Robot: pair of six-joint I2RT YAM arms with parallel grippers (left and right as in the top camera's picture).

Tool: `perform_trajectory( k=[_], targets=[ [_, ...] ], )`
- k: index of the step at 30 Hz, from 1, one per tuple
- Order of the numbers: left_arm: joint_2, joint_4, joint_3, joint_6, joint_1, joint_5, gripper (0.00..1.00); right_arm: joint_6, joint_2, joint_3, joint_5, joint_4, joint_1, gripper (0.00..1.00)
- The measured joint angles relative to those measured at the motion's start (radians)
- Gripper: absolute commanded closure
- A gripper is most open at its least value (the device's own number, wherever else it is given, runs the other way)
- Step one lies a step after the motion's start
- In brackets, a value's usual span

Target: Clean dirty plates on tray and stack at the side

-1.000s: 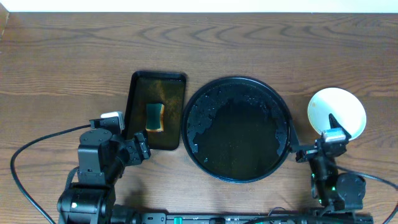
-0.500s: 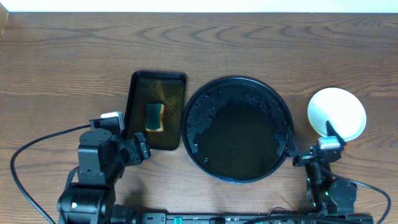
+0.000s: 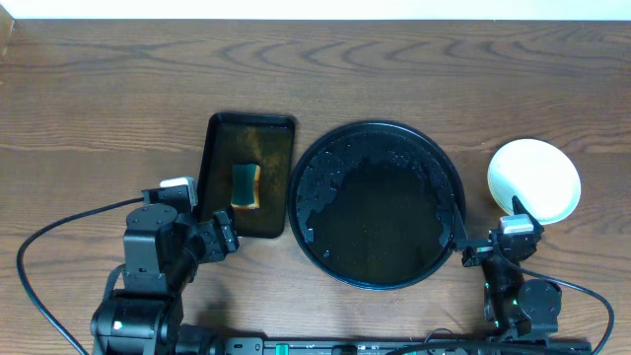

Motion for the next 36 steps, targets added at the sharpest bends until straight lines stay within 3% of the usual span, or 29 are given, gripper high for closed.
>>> perform_trajectory(
  k=[26,31,36],
  targets=[
    [-0.004,-0.003,0.0,0.0,0.0,0.0,0.16,0.0,0.0,0.0,0.0,0.0,0.0,0.01],
    [-0.072,-0.003,-0.02,0.0,0.0,-0.016,0.16,0.0,0.0,0.0,0.0,0.0,0.0,0.01],
    [-0.231,0.057,-0.164,0.0,0.041,-0.026,0.16,0.0,0.0,0.0,0.0,0.0,0.0,0.01]
  ],
)
